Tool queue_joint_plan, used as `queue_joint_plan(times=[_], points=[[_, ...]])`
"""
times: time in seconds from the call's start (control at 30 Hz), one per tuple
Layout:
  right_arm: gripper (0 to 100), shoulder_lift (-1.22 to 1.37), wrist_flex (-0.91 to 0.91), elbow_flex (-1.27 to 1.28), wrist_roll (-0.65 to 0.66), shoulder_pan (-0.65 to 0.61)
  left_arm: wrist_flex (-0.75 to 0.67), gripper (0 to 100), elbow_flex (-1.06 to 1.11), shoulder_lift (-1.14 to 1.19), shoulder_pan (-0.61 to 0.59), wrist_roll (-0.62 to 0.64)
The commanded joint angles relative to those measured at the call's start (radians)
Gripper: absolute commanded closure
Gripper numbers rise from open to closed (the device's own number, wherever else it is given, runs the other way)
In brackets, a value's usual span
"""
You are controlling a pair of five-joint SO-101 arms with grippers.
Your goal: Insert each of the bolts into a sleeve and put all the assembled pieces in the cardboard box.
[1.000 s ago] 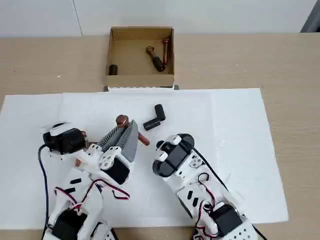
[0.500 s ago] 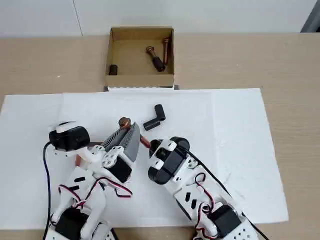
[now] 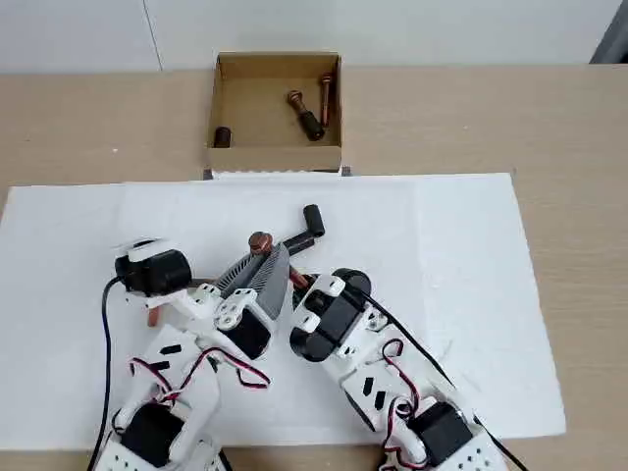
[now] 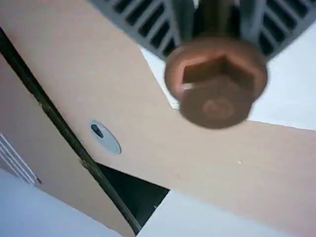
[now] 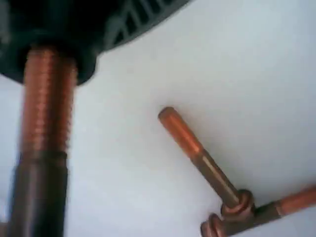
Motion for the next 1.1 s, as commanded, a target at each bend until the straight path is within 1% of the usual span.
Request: queue_joint_plan(times=[0.0,0.07,0.17,0.33,0.43,0.53,0.6,0.67,0.73,0.83,0.93,1.07], points=[[99.6,-0.008,-0.030,-0.029,0.011,-0.013,0.003,100,-0.001,-0.009,0.043,-0.008],[99.6,-0.008,-0.030,-0.029,0.014,-0.013,0.048,100,0.002,-0.009,0.084,-0.068],[99.6,-0.008,-0.030,-0.029,0.052,-0.013,0.112,100,0.005,-0.009,0.123,-0.121],[99.6,-0.008,-0.030,-0.029,0.057,-0.013,0.181,100,0.007,-0.009,0.146,-0.264],[99.6,-0.008,-0.030,-0.029,0.057,-0.013,0.206,100,0.007,-0.009,0.144,-0.318],[99.6,-0.008,-0.030,-0.029,0.057,-0.013,0.219,98,0.007,-0.009,0.140,-0.344],[99.6,-0.008,-0.030,-0.029,0.057,-0.013,0.232,92,0.007,-0.009,0.135,-0.345],[99.6,-0.008,-0.030,-0.029,0.058,-0.013,0.233,85,0.007,-0.009,0.107,-0.345],[99.6,-0.008,-0.030,-0.029,0.058,-0.012,0.232,80,0.007,-0.009,0.075,-0.354],[99.6,-0.008,-0.030,-0.029,0.058,-0.008,0.232,79,0.004,-0.009,0.031,-0.396],[99.6,-0.008,-0.030,-0.026,0.058,-0.008,0.229,79,-0.001,-0.009,-0.002,-0.405],[99.6,-0.008,-0.030,-0.021,0.058,-0.008,0.233,79,-0.061,-0.009,-0.015,-0.404]])
